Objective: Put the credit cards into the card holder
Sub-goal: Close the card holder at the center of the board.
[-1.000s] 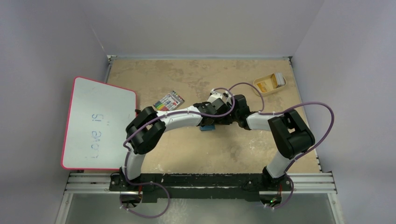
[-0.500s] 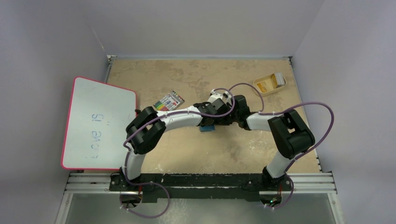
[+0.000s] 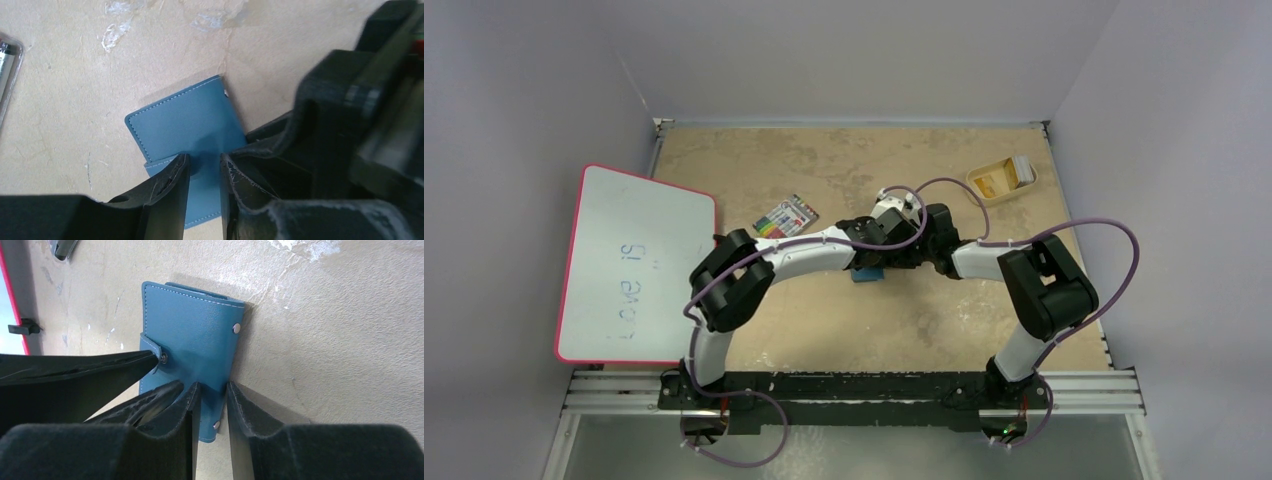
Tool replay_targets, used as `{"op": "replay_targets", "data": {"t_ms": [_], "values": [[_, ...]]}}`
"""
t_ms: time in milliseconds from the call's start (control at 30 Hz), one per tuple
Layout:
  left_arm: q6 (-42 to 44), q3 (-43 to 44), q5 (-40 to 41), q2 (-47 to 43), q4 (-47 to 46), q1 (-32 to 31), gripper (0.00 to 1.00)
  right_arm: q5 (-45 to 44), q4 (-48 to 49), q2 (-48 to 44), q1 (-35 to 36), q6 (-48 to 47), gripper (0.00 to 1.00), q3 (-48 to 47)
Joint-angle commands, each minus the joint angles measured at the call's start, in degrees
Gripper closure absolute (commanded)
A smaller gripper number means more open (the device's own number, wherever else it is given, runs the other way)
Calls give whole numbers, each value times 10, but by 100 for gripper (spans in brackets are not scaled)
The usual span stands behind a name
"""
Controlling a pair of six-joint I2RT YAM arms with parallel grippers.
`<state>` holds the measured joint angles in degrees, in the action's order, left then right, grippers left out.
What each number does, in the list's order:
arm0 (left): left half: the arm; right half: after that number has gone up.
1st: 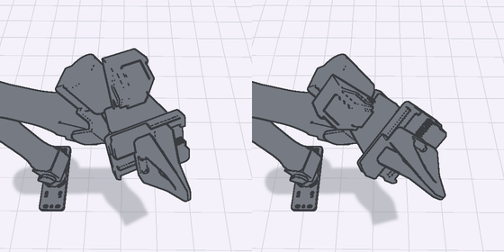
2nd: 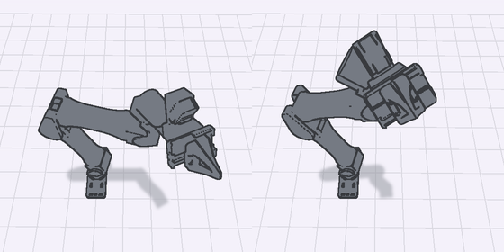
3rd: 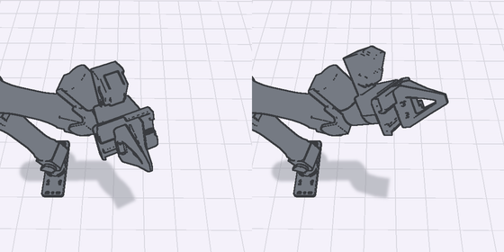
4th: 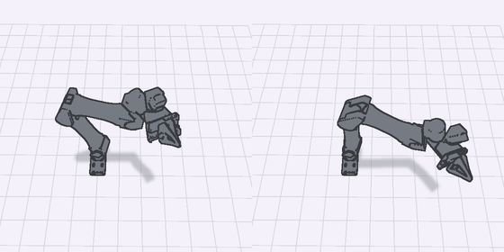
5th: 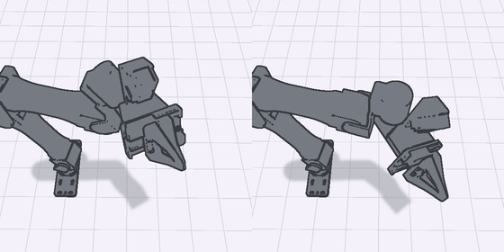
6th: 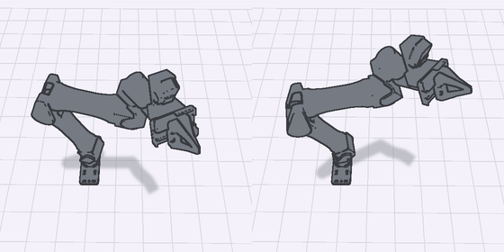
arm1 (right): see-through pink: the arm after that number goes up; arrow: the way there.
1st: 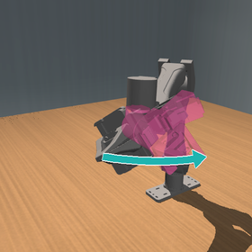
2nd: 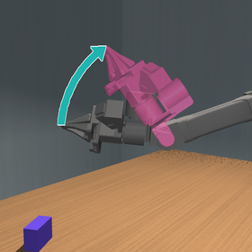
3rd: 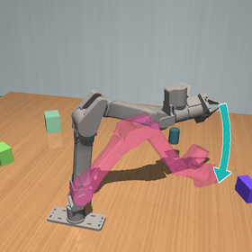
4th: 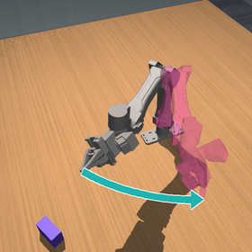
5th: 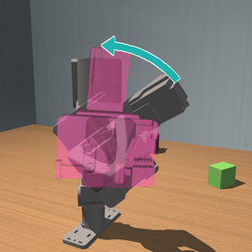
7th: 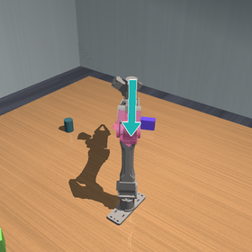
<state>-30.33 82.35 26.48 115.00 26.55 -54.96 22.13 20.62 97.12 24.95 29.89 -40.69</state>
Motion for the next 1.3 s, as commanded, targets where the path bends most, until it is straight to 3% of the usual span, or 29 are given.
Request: {"op": "replay_targets", "data": {"t_ms": [0, 167, 433, 700, 833, 1267], "values": [[-3, -2, -30, -69, -48, -2, 72, 13, -17, -7, 2, -9, 73, 5], [-14, -26, -30, -115, -60, 4, 73, 13, -15, -5, 2, -9, 73, 5], [-66, -154, -105, -182, -127, 80, 93, 12, -11, -6, 2, -7, 73, 5], [-71, -178, -156, -159, -166, 89, 93, 12, -15, -7, 2, -8, 73, 7], [-71, -181, -171, -145, -174, 90, 100, 12, -16, -8, 2, -6, 73, 6], [-81, -198, -173, -132, -182, 90, 100, 10, -12, -11, 2, -6, 73, 9]]}}
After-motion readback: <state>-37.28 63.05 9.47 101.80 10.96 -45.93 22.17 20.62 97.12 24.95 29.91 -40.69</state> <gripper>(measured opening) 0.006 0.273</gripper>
